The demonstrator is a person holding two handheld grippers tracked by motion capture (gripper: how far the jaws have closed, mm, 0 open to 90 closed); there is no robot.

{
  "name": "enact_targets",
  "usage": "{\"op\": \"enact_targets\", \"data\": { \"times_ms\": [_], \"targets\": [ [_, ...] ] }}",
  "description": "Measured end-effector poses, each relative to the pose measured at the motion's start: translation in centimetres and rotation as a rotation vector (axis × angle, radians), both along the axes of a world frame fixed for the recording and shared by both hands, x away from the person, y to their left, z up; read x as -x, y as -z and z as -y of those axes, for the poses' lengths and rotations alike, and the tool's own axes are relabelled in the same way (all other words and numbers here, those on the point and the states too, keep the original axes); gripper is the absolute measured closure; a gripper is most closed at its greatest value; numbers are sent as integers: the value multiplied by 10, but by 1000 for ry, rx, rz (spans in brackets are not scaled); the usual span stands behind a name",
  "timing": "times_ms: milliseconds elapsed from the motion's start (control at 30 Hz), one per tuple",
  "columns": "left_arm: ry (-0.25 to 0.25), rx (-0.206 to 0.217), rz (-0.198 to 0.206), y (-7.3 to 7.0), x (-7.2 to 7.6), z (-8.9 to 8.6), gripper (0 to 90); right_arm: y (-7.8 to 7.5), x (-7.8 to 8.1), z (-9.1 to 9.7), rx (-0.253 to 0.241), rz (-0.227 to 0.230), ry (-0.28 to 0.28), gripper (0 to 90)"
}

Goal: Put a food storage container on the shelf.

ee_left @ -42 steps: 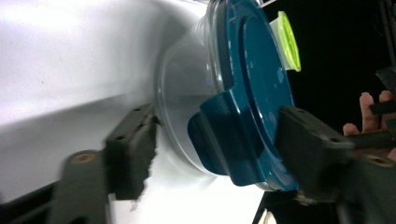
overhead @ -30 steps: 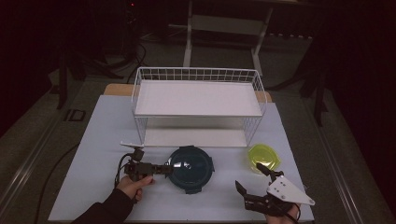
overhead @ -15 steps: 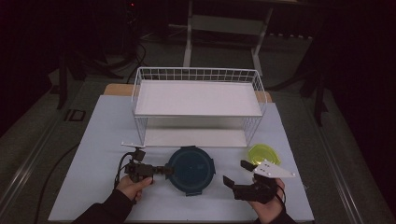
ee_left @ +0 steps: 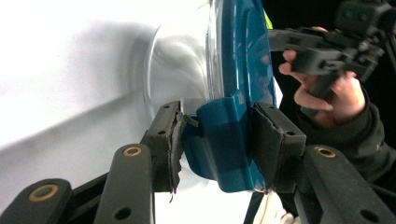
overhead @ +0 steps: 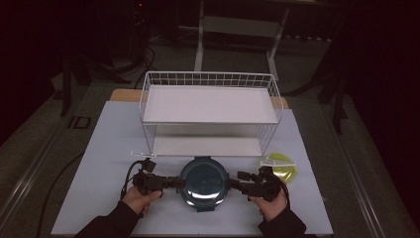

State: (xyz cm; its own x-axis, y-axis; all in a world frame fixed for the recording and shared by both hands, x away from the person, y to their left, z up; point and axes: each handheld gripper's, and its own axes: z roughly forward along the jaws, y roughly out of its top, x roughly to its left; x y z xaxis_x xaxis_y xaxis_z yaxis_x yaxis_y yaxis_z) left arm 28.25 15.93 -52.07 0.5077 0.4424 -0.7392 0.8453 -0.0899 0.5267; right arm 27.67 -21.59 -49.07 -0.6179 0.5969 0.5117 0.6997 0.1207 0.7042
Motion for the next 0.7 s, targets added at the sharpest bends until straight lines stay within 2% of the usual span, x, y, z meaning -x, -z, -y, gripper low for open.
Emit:
{"op": "enact_targets", "data": {
  "times_ms": [67, 100, 133, 233, 333, 400, 433, 500, 533, 700],
  "targets": [
    [9, -9, 10, -2, 2, 1, 547, 4, -4, 0, -8, -29, -15, 349],
    [9, -9, 10, -2, 2, 1, 548, 4, -4, 0, -8, -29, -15, 349],
    [21, -11, 26, -3, 3, 1, 548, 5, -5, -1, -13, -41, -39, 353],
    [35, -11, 36, -3, 4, 0, 553, 11, -9, -2, -16, -79, -83, 406],
    [41, -11, 42, -3, 5, 1, 553, 12, -10, -2, -21, -86, -91, 421],
    [49, -11, 51, -4, 5, 1, 555, 16, -14, -2, -31, -132, -115, 445],
    [54, -13, 56, -4, 5, 1, 556, 18, -15, -2, -34, -146, -127, 488],
    [53, -12, 58, -5, 5, 2, 556, 18, -15, -2, -34, -146, -127, 488],
    [55, -12, 56, -5, 5, 1, 557, 19, -15, -3, -49, -159, -148, 532],
    [51, -10, 62, -4, 7, 1, 557, 21, -16, -2, -72, -192, -158, 545]
  ]
}}
